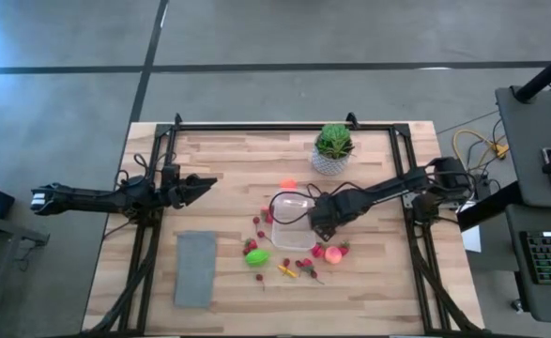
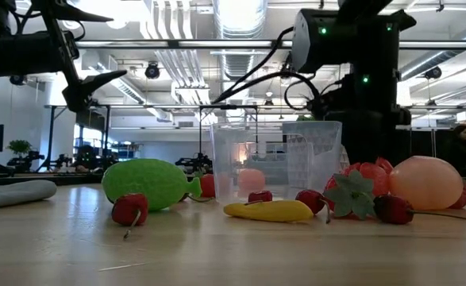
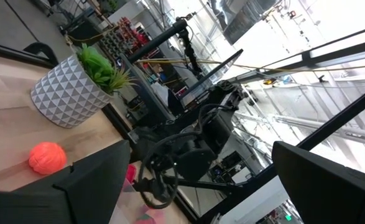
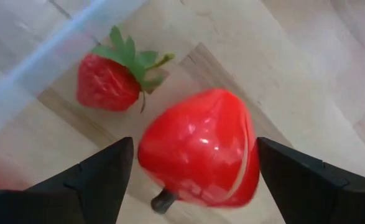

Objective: Pick and placing Produce into tupperware
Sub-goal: Put the red apple into the transparent bin

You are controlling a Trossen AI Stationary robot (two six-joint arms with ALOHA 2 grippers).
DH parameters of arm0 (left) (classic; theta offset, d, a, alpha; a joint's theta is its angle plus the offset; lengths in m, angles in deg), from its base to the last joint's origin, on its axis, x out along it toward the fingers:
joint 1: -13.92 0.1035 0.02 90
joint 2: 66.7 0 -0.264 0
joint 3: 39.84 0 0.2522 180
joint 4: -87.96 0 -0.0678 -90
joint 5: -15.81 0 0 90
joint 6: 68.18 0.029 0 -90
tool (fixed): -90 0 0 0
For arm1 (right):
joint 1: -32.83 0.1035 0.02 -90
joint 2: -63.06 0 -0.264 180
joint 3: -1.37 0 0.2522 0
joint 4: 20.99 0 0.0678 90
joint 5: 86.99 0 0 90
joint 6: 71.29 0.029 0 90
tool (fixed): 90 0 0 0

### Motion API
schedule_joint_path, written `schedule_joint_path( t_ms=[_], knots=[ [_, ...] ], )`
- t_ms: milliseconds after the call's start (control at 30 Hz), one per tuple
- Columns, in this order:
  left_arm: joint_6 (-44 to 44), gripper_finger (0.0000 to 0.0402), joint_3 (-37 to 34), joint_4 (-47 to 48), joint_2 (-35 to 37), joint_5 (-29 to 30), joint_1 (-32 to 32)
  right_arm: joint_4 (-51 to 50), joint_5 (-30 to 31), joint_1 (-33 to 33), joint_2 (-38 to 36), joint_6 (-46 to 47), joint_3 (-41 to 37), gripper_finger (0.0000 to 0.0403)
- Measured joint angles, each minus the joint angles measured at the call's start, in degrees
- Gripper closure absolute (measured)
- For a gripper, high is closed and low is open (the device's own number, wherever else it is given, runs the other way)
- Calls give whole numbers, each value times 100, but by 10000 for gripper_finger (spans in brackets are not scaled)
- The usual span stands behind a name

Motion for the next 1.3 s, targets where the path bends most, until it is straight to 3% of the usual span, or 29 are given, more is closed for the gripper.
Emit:
schedule_joint_path(
  t_ms=[567,867,1133,1300],
  knots=[
    [0,23,-2,1,-25,0,2,217,-143,-53,-3,-129,-169,81],
    [0,23,-2,1,-25,-1,1,223,-141,-53,-17,-127,-140,152],
    [-1,23,-2,1,-25,0,-1,215,-257,-53,-51,-110,-86,81],
    [0,23,-2,1,-25,-2,0,183,-218,-53,-237,-78,-74,82]
  ],
)
